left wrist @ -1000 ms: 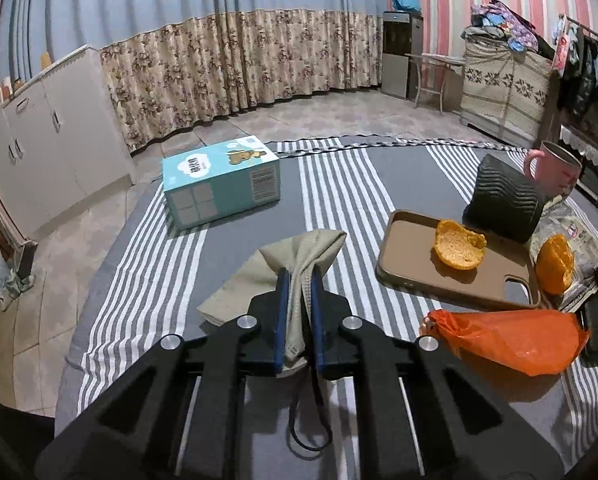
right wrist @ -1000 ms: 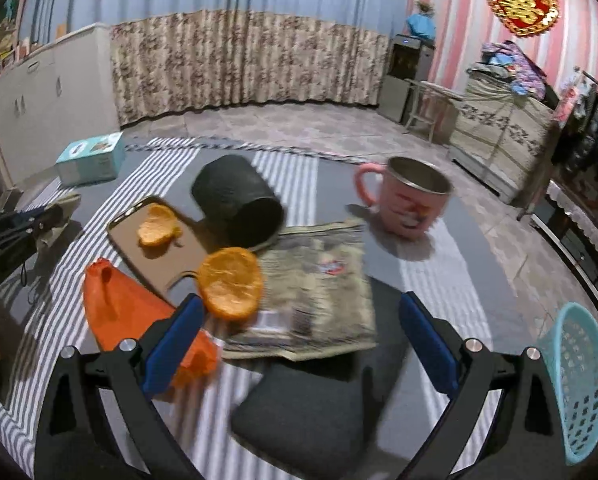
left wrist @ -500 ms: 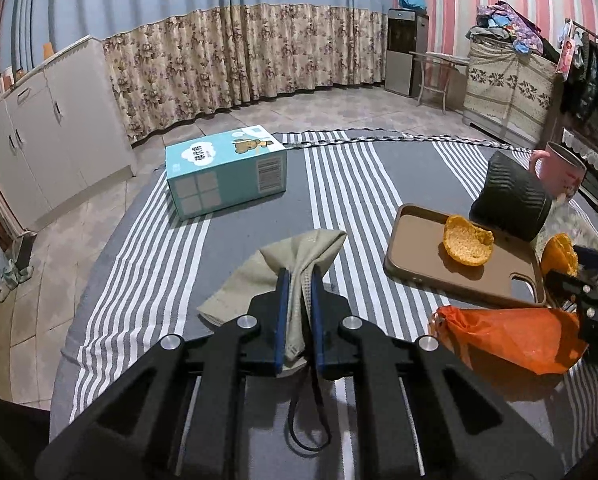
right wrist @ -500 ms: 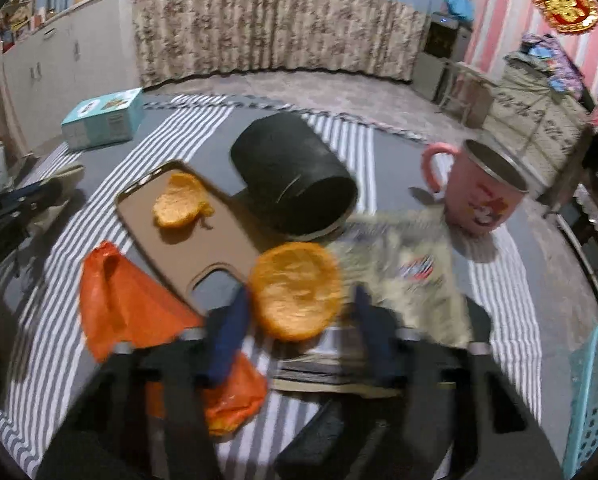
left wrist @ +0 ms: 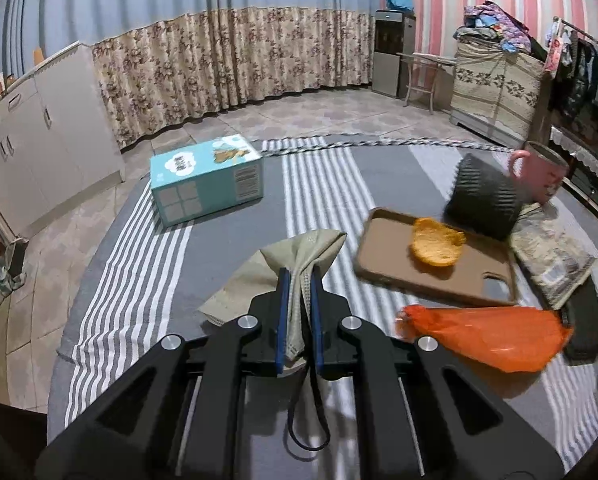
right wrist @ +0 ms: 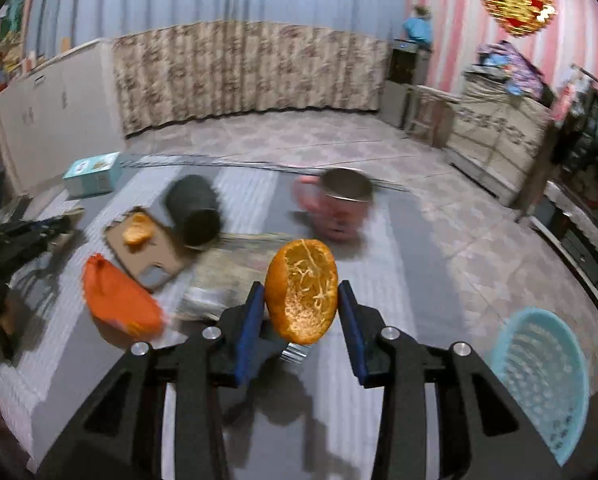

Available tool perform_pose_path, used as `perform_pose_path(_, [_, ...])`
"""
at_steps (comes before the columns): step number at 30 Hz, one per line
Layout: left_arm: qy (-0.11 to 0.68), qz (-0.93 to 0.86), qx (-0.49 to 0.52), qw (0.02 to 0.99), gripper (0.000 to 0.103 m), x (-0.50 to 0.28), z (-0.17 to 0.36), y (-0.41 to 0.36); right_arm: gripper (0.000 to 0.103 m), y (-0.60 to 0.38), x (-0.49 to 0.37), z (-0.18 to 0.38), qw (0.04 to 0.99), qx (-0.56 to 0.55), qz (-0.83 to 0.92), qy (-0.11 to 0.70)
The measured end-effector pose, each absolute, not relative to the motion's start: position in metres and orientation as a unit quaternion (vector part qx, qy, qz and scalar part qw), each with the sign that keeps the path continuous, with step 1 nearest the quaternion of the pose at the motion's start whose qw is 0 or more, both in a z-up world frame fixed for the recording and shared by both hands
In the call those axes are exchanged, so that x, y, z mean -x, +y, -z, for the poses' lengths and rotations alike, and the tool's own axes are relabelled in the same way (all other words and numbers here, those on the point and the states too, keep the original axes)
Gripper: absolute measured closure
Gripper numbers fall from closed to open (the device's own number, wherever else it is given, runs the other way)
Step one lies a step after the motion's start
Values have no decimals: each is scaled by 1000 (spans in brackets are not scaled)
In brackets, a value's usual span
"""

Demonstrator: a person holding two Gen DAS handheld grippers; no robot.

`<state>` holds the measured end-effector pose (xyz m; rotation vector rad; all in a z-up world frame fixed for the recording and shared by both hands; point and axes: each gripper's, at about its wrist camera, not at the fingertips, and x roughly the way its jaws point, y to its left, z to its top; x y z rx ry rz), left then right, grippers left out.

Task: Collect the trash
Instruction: 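Carry the cloth bag and orange peel over the basket and release both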

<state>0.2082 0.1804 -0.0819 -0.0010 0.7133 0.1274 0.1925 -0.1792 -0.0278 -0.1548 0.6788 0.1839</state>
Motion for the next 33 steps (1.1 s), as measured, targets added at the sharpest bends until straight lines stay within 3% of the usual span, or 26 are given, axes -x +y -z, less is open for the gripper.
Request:
perform_pose_path(8, [313,-33,-16,949,95,-193,37,133,65,-325,-168,27,942,43,23,333])
perform_pose_path(18, [268,37,-38,962,95,-199,-1,-3,65,-432,-168,44,941,-56,89,321])
perform_pose_path(28, [273,161,-49,947,95,-208,15,-185,65,-486,-168,59,933,-91,125,324])
perform_pose_path(33, [290,229,-63,927,94,-204,37,-269,65,-491,-168,58,935,-47,145,320])
